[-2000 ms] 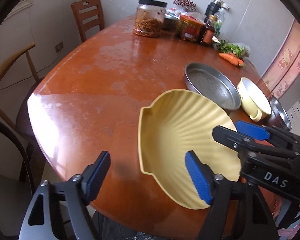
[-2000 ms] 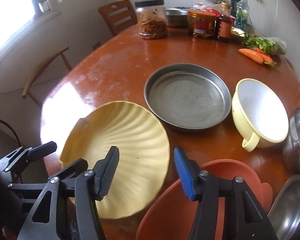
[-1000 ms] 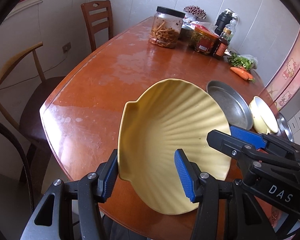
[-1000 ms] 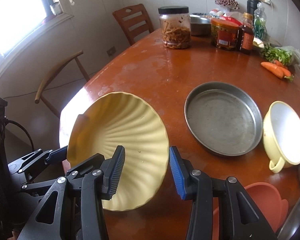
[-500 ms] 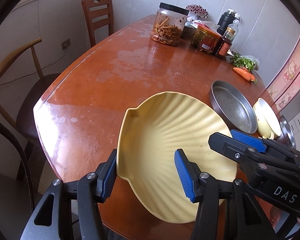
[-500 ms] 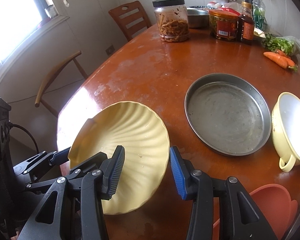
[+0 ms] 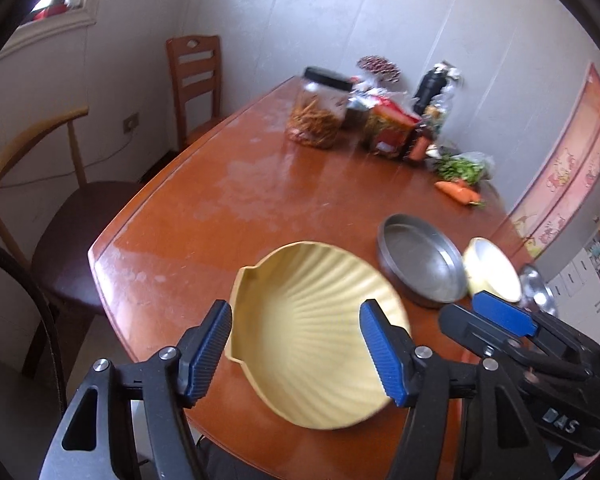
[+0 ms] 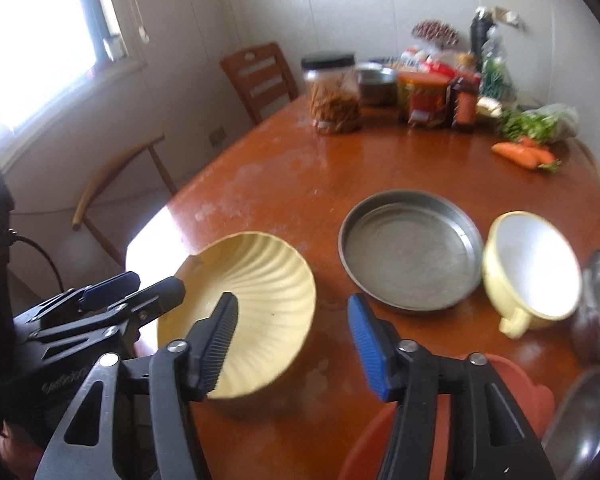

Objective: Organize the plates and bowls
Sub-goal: 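Lift the yellow plate and set it down at the table edge, then grasp the rim of the orange pig-shaped plate with the left tool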

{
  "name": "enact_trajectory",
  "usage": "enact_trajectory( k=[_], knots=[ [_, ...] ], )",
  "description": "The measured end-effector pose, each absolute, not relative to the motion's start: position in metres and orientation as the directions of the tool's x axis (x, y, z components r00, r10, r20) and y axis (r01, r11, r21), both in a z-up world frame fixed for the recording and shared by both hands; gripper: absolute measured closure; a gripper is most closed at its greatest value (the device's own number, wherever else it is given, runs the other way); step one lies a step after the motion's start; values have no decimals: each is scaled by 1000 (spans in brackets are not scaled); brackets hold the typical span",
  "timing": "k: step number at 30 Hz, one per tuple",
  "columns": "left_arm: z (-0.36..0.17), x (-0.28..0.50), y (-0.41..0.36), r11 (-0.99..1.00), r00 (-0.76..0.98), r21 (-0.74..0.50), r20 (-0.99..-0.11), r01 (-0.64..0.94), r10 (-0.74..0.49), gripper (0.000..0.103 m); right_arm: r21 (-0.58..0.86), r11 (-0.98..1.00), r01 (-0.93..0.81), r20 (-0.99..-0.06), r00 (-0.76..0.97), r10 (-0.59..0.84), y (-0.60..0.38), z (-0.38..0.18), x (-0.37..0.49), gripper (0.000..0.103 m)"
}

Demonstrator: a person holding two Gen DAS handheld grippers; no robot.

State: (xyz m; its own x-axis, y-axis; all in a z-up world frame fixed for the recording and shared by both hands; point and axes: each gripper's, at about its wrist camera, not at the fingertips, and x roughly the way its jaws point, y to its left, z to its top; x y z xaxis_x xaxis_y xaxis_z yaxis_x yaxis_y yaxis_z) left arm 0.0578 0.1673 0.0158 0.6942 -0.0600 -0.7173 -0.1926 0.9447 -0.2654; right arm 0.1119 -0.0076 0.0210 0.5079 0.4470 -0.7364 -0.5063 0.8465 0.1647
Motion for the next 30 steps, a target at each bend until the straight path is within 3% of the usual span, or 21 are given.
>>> enact_trajectory(
  k=[8, 20, 30],
  knots=[
    [28, 54, 120, 963, 702, -261, -699, -70, -138, 34, 215, 877, -430, -661, 597, 455, -81, 45, 51, 34],
    [5, 64, 35, 961, 618, -255, -741, 105, -264, 34, 225, 931, -288, -724, 590, 358, -149, 11, -11, 34],
    [-24, 85, 3, 962, 532, -216, -801, 169, -273, 35, 308, 929, -203, -763, 532, 369, -166, -14, -4, 34]
  ],
)
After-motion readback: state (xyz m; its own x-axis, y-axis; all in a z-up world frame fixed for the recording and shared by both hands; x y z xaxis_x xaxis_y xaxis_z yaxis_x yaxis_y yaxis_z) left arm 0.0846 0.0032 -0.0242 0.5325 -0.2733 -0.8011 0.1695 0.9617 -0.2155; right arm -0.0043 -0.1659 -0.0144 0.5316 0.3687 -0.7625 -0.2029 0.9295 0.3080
